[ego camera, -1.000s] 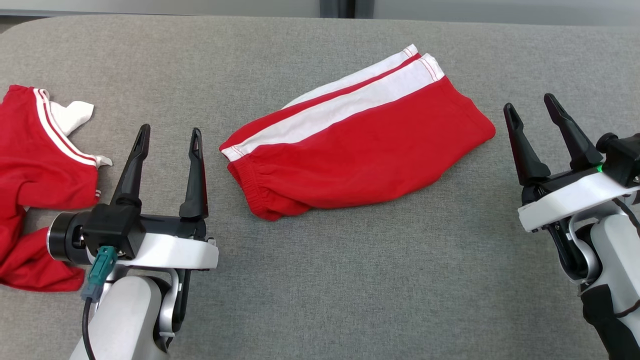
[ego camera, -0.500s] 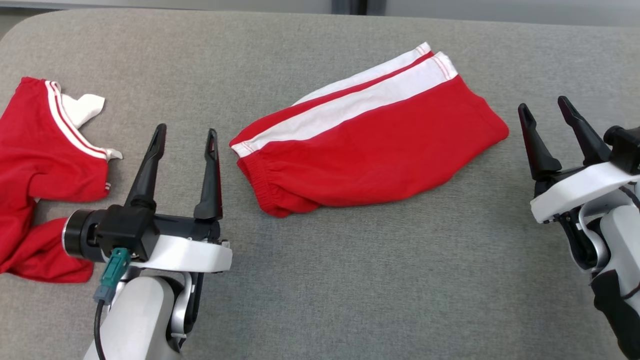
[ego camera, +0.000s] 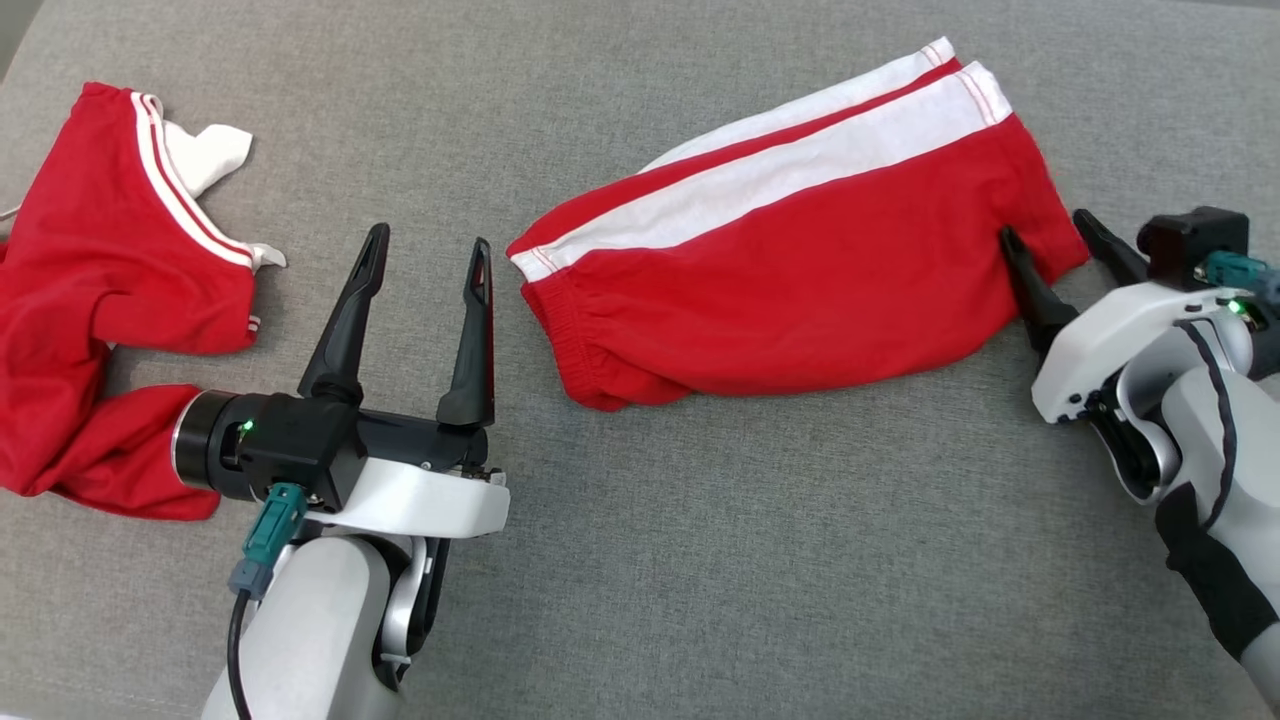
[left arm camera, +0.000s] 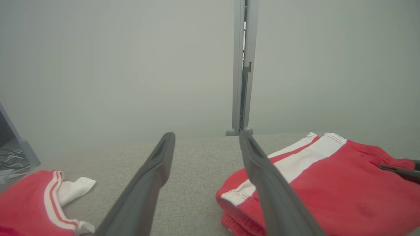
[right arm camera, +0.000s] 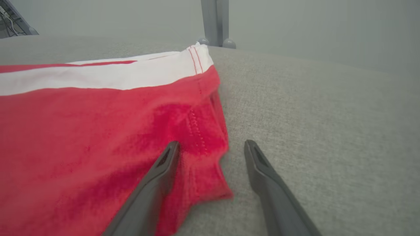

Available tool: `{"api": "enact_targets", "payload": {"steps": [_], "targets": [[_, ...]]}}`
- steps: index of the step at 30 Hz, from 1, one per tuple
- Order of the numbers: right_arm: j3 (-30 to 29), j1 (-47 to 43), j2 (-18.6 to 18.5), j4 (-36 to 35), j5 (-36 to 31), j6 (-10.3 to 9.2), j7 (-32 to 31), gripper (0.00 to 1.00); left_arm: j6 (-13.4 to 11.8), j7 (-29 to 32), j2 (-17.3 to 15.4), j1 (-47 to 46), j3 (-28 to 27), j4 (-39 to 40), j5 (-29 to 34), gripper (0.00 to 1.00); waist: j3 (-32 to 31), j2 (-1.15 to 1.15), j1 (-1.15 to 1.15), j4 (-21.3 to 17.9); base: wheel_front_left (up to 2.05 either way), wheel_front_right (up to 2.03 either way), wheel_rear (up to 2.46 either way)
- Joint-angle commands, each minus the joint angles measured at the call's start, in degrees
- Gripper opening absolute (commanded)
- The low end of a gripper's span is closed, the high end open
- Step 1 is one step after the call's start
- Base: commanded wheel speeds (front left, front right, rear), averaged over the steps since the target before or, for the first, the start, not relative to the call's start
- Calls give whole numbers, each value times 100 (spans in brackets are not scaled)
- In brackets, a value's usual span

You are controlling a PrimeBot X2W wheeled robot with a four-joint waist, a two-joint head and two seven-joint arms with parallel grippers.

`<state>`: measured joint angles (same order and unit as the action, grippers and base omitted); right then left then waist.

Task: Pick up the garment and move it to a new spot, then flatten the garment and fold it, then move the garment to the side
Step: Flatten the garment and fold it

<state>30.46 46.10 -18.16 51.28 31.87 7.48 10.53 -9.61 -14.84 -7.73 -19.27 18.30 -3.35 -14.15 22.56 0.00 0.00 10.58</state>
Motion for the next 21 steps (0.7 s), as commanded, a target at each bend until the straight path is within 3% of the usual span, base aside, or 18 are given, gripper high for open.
{"api": "enact_targets", "payload": {"steps": [1, 3, 4, 5, 6, 17, 21], "targets": [[128, 55, 69, 123, 87, 4, -76, 100, 33, -28, 15, -107, -7, 33, 30, 100, 39, 0, 0, 40, 0, 0, 0], [386, 147, 191, 224, 316, 6, -209, 100, 52, -28, 42, -125, -11, 35, 49, 100, 52, 0, 0, 46, 0, 0, 0], [455, 158, 229, 241, 430, 9, -262, 90, 59, -28, 44, -119, -15, 35, 53, 100, 51, 0, 0, 42, 0, 0, 0], [527, 190, 241, 255, 512, 9, -299, 16, 67, -28, 39, -114, -20, 33, 58, 100, 51, 0, 0, 35, 0, 0, 0], [566, 224, 255, 258, 618, 9, -315, 0, 76, -28, 45, -114, -27, 29, 56, 100, 51, 0, 0, 28, 0, 0, 0], [683, -146, 133, -208, 1467, 8, 353, 0, 133, -28, 61, -9, -143, 10, 50, 100, -122, 0, 0, -161, 0, 0, 0], [546, -761, 38, -763, 1703, 8, 476, 0, 160, -29, -3, 123, -195, -18, 30, 100, -296, 0, 0, -356, 0, 0, 0]]}}
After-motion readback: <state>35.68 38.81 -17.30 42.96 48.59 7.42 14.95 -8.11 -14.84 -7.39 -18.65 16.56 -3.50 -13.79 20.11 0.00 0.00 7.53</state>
